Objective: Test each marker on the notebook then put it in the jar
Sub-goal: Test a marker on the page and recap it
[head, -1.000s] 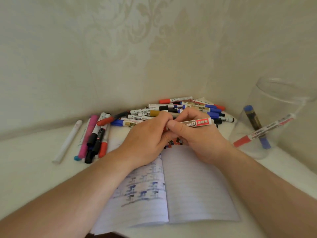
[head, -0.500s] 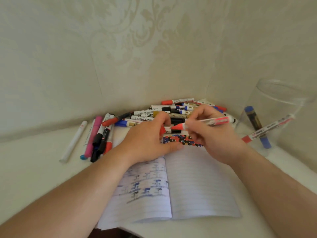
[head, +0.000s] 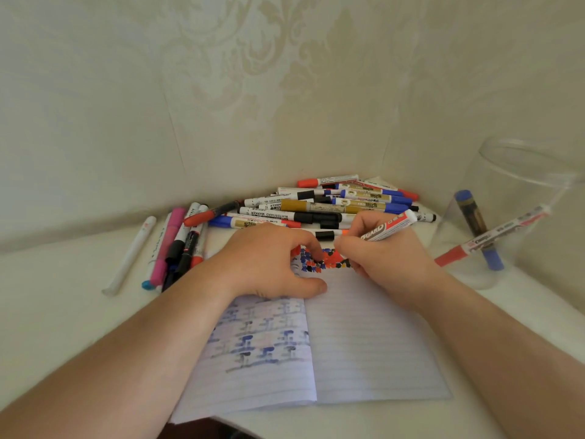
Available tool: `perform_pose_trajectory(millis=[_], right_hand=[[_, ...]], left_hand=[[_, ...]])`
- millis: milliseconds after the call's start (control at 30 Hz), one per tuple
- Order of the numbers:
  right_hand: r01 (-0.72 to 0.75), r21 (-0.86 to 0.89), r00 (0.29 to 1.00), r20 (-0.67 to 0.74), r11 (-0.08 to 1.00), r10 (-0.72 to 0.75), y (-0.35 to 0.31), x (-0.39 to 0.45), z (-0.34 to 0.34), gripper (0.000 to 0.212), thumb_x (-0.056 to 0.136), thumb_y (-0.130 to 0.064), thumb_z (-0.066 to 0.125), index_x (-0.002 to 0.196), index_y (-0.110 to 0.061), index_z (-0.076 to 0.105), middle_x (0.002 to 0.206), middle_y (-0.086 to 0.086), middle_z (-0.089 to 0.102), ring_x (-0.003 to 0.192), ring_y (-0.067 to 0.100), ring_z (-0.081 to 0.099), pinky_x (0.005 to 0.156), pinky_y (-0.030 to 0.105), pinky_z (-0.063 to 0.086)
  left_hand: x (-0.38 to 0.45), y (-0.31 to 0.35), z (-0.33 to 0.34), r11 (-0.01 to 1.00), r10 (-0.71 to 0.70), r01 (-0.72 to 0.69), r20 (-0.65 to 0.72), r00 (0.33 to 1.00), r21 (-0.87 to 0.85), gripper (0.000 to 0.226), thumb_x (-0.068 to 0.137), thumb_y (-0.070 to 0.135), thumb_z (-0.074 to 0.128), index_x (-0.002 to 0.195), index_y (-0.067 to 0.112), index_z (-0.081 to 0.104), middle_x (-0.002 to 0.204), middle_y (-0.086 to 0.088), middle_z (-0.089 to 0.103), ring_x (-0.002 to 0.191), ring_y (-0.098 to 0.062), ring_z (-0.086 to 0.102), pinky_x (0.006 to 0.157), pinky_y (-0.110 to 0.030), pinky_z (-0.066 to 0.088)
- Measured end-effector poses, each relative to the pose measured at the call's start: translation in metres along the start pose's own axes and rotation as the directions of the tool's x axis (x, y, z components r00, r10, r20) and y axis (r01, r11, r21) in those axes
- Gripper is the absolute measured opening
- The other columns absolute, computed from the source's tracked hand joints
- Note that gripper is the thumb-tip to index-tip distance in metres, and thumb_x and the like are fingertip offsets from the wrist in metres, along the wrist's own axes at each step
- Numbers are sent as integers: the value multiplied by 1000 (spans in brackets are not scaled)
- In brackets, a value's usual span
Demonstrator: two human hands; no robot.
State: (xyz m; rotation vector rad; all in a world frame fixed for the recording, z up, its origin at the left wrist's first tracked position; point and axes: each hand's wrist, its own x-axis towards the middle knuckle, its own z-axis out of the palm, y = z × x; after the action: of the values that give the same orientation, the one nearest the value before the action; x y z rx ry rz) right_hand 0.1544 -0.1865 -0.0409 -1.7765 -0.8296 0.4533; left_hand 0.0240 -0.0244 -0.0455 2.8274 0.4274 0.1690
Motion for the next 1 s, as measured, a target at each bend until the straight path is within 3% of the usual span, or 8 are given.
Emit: perform_pose_trajectory(millis=[233,433,600,833,1000], right_hand=[[-91,-61,996,6,994,92,-2,0,4,20,89,-10,69,71,-11,59,59,8,67,47,14,56,44,25,43],[-92,-110,995,17,990,94,-2,0,6,22,87,-10,71,69,-16,61,59,6,69,49,13,59,48,27,47],[-88,-145,996,-7,986,88,-3,-1,8,20,84,-10,68,68,-15,58,56,4,66,45,10,56,43,22,42],[-75,-145,997,13,987,77,-2,-1,6,20,86,-11,71,70,-15,61,59,5,69,48,13,59,49,27,45],[-79,-159,997,-5,984,80,-3,-2,7,20,85,-9,69,68,-14,59,56,3,65,45,10,56,43,21,41]], left_hand=[[-2,1,-3,1000,-7,7,8,1000,-10,49,71,77,69,115,55,60,78,18,53,76,3,50,60,-26,33],[-1,2,-3,1000,-17,17,22,1000,1,50,71,78,68,115,56,60,78,21,52,76,4,49,61,-26,33],[-1,1,-2,1000,-19,19,33,999,0,52,70,78,68,116,55,60,79,21,53,77,3,50,62,-28,35],[-1,2,-3,1000,-10,10,33,999,2,50,72,77,68,116,55,60,77,21,50,73,4,47,60,-27,33],[-1,1,-2,1000,-11,11,28,1000,1,51,71,77,68,116,55,60,78,21,51,75,4,48,61,-28,34]])
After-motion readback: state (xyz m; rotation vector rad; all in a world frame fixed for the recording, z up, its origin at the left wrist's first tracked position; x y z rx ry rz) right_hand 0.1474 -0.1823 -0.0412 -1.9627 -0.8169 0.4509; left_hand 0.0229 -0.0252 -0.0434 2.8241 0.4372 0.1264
